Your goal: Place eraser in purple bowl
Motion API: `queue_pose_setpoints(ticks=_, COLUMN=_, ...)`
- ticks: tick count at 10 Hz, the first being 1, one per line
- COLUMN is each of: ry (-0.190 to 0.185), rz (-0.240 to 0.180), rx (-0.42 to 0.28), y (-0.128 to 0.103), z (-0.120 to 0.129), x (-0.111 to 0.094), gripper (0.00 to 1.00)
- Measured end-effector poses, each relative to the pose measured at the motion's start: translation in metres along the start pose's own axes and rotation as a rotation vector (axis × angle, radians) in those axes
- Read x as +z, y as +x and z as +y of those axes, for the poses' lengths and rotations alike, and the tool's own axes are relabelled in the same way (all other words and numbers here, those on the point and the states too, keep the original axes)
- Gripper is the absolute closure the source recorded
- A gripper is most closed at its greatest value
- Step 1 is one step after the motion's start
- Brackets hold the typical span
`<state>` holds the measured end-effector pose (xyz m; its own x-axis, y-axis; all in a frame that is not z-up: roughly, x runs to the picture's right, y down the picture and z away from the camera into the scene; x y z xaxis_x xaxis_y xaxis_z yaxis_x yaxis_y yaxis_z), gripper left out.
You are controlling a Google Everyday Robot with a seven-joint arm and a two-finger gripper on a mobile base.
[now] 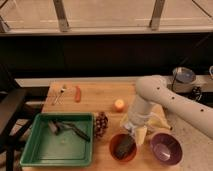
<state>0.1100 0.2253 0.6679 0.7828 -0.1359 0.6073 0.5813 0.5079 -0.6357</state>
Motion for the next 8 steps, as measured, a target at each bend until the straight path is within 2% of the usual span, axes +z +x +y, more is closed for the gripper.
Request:
queue_pose_setpoints(ticks=2, ry=-0.027, rz=0.0, rx=-0.024, y=-0.001, z=0.0, x=0.019, gripper=0.29)
queue_pose_setpoints(ticks=3, ry=-0.029, rz=0.003, rx=-0.019, y=0.002, z=0.001, x=0.029, gripper=0.29)
queue_pose_setpoints(ticks=6, ry=-0.026, rz=-0.001, rx=0.017, y=0.015, z=0.002, x=0.041, gripper=0.29)
queue_pose_setpoints(ticks=8, ry=-0.027, rz=-0.026, rx=0.036, y=0.024, z=0.003, x=0.051, gripper=0.29)
